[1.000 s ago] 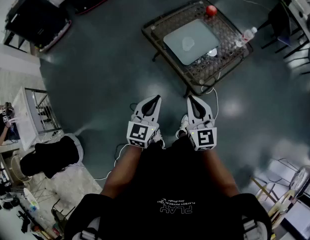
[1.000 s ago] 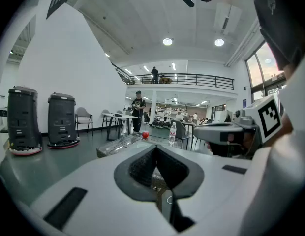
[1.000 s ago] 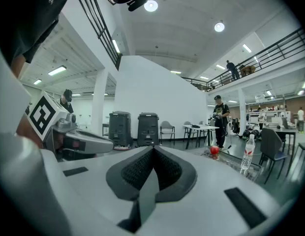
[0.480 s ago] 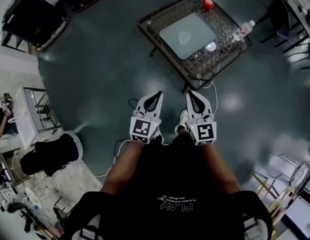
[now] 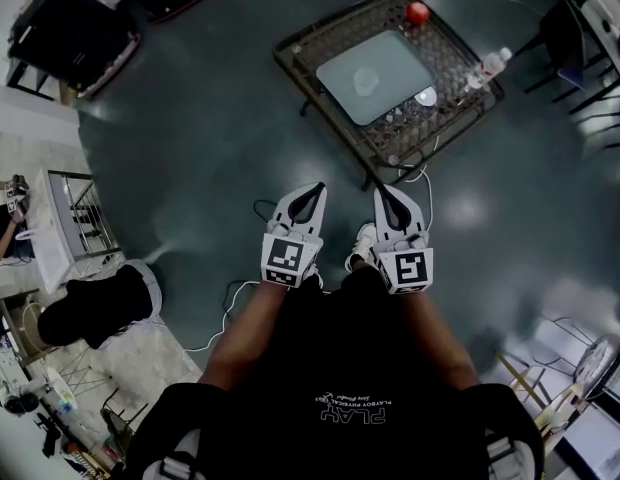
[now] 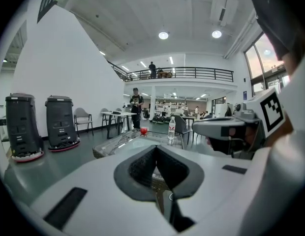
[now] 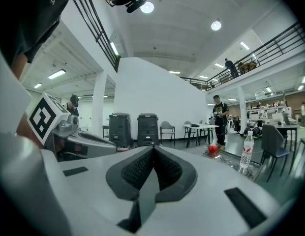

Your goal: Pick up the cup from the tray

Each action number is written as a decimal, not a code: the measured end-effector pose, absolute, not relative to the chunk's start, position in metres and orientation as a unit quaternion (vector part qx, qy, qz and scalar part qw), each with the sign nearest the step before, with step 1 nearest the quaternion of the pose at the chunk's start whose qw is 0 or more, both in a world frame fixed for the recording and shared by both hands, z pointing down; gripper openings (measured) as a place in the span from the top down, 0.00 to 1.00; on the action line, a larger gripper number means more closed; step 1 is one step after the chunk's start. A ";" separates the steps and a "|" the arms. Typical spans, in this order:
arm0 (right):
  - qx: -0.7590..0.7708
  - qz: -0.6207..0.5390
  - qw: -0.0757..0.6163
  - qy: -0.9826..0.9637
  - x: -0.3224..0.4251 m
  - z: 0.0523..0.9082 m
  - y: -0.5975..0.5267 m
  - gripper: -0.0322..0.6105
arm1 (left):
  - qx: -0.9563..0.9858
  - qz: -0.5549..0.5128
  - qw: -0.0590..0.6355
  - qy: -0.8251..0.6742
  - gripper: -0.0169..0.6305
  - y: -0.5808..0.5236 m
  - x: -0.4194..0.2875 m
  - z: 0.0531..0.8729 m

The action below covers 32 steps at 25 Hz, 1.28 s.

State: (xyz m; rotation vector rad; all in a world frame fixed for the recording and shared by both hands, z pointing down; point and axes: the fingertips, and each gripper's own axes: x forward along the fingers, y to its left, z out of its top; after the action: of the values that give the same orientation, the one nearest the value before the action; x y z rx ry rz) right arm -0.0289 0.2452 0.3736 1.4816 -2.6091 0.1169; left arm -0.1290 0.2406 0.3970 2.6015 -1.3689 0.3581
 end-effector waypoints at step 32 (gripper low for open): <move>0.438 0.059 0.049 -0.896 0.019 0.387 0.135 0.94 | 0.852 0.130 0.093 -0.499 0.97 0.124 -0.072 0.410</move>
State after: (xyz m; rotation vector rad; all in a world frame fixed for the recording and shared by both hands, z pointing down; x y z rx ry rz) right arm 0.0186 0.1352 0.3867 1.3336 -2.7297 0.1801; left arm -0.0715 0.1241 0.4104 2.5276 -1.4810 0.3862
